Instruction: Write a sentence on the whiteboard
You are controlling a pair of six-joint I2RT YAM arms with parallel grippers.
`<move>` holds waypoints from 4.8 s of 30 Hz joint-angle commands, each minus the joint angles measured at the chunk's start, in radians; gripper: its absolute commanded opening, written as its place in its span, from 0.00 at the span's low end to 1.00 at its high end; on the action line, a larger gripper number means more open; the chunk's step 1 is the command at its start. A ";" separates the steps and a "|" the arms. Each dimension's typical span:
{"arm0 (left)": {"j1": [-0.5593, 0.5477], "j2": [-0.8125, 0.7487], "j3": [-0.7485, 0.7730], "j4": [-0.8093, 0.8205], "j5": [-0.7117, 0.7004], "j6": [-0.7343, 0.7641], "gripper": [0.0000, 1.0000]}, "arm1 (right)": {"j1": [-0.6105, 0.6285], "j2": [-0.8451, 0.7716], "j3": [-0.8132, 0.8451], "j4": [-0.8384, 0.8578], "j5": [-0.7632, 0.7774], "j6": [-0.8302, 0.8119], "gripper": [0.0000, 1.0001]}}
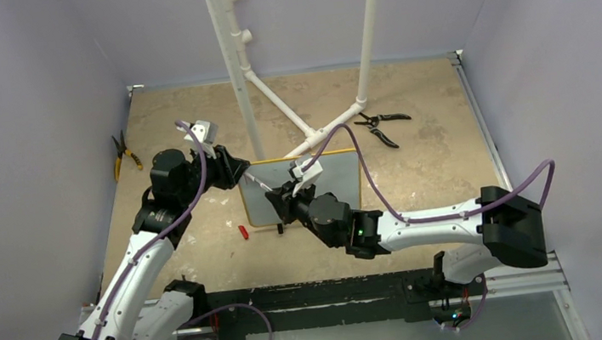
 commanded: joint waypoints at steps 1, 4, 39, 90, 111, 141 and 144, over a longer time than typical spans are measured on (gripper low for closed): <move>0.001 -0.004 -0.014 0.016 0.024 -0.012 0.30 | -0.002 -0.044 0.008 -0.018 0.084 0.008 0.00; 0.001 -0.005 -0.014 0.016 0.024 -0.012 0.30 | -0.002 -0.058 -0.002 -0.034 0.096 0.016 0.00; 0.001 0.000 -0.014 0.017 0.026 -0.011 0.30 | -0.002 -0.001 0.014 0.010 0.030 0.002 0.00; 0.001 -0.005 -0.012 0.009 0.008 -0.005 0.30 | 0.000 -0.143 -0.119 -0.012 -0.005 0.029 0.00; 0.001 0.005 -0.010 0.006 0.000 -0.002 0.30 | 0.009 -0.179 -0.110 -0.036 0.014 -0.006 0.00; 0.001 0.012 -0.010 0.008 0.005 -0.002 0.29 | -0.040 -0.107 -0.080 0.027 -0.018 -0.026 0.00; 0.001 0.014 -0.009 0.008 0.004 0.000 0.29 | -0.040 -0.106 -0.085 0.019 -0.025 -0.022 0.00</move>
